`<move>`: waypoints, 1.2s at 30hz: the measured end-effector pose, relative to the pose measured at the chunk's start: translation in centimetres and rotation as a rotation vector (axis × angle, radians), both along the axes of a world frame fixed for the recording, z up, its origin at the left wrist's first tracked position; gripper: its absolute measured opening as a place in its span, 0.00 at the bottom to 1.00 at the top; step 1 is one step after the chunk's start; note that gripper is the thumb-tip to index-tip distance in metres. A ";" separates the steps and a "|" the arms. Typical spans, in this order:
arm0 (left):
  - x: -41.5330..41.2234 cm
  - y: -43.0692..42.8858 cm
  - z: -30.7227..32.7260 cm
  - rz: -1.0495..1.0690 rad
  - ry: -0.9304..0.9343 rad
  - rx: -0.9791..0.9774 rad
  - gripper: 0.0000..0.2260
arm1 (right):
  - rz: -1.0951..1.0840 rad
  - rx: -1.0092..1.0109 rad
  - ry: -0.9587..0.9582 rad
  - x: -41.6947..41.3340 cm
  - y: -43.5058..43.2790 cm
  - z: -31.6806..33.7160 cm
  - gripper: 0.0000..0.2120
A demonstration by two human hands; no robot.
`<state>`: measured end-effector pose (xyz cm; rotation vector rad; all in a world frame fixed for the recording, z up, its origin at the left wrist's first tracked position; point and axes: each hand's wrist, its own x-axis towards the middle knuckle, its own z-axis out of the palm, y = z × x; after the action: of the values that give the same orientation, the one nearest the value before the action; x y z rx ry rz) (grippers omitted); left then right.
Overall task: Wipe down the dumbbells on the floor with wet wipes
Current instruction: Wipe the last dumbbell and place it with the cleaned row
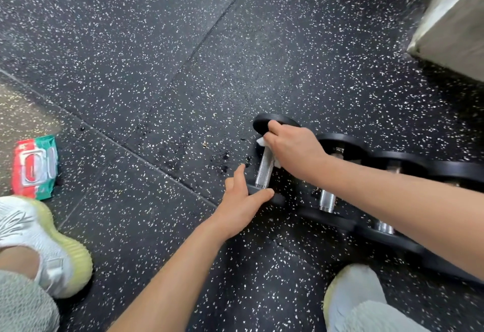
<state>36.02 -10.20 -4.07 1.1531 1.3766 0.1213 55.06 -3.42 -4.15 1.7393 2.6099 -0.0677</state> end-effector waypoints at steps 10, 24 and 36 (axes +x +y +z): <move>0.6 -0.4 -0.1 -0.051 0.102 0.045 0.50 | 0.068 -0.157 0.353 0.8 -3.4 -0.7 0.14; 0.9 -0.9 0.1 -0.024 0.011 0.011 0.51 | 0.073 -0.496 0.523 1.1 -4.5 0.8 0.10; 2.9 -2.4 0.7 -0.114 0.178 0.194 0.51 | -0.821 -1.025 0.818 2.5 -6.2 2.8 0.12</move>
<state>38.92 -12.64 -3.33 1.4293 1.4754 0.0725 57.52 -9.58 -1.37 2.2696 1.2406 -1.9767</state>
